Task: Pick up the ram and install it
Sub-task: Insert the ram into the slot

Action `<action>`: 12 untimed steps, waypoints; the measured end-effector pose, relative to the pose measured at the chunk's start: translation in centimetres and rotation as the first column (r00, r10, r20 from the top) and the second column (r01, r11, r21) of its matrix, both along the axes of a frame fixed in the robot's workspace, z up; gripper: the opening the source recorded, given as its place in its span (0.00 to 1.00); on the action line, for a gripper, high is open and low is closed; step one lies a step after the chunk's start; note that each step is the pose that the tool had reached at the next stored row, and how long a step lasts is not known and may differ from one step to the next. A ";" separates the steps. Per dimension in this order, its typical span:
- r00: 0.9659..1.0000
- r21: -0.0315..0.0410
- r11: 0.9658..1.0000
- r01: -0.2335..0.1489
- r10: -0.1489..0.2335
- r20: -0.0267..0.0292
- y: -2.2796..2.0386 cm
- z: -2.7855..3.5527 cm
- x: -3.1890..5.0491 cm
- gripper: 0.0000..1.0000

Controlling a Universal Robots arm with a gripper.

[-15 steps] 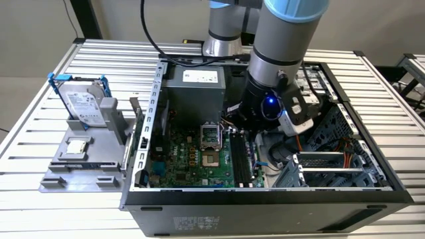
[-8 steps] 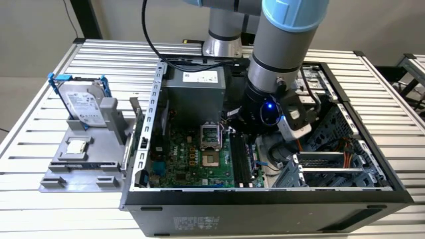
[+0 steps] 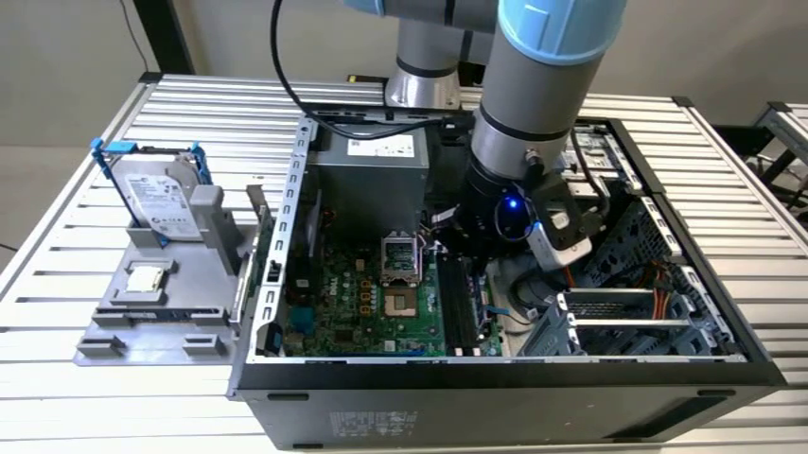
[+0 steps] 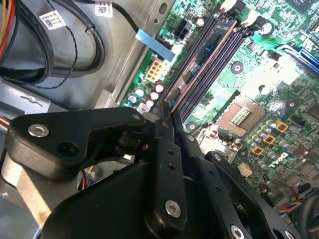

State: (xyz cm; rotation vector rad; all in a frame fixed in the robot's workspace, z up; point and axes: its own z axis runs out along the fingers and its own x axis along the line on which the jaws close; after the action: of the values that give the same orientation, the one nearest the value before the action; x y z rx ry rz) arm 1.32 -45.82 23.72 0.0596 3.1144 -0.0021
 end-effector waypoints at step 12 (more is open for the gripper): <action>1.000 -0.023 1.000 -0.018 0.018 -0.003 -0.01 -0.63 -0.01 0.00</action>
State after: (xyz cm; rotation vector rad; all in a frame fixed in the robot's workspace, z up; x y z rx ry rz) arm 1.31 -45.83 23.09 0.0307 3.1167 -0.0375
